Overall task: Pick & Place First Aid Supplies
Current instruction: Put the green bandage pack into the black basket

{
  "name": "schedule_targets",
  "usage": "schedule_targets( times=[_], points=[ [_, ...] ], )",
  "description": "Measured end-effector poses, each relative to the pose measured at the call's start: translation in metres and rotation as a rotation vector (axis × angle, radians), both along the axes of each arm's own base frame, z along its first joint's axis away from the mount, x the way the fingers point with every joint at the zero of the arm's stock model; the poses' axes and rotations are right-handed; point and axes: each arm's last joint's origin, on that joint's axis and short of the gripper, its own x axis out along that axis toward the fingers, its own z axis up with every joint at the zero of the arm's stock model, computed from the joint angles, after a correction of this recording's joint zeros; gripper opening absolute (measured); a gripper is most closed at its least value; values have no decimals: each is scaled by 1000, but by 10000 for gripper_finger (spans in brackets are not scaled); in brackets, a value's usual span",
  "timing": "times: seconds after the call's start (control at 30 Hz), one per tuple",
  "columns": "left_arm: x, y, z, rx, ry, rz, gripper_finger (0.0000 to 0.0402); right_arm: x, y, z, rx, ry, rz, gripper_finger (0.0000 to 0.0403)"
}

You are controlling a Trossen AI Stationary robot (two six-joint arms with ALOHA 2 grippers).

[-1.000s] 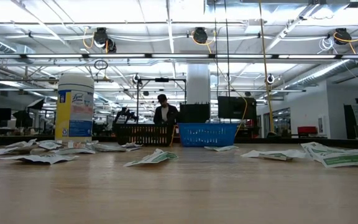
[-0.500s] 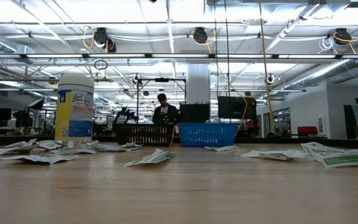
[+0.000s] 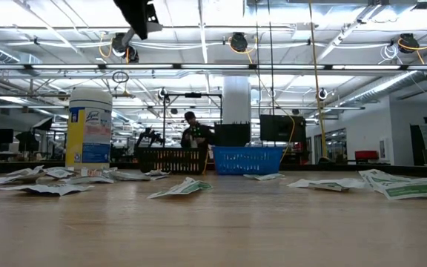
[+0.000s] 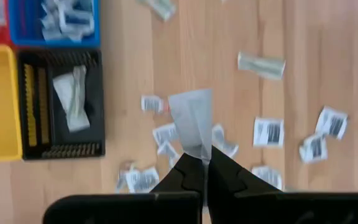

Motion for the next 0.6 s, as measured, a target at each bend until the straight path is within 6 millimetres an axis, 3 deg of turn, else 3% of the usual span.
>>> schedule_targets(
  times=[0.1,0.23,0.6],
  points=[
    [3,6,-5,0,22,4,0,0,0,1,1,-7,0,182],
    [12,29,-20,-8,75,79,0,0,0,1,-14,-8,-1,180],
    [5,125,-73,-26,329,316,0,1,-7,1,-74,-23,-33,182]
  ],
)
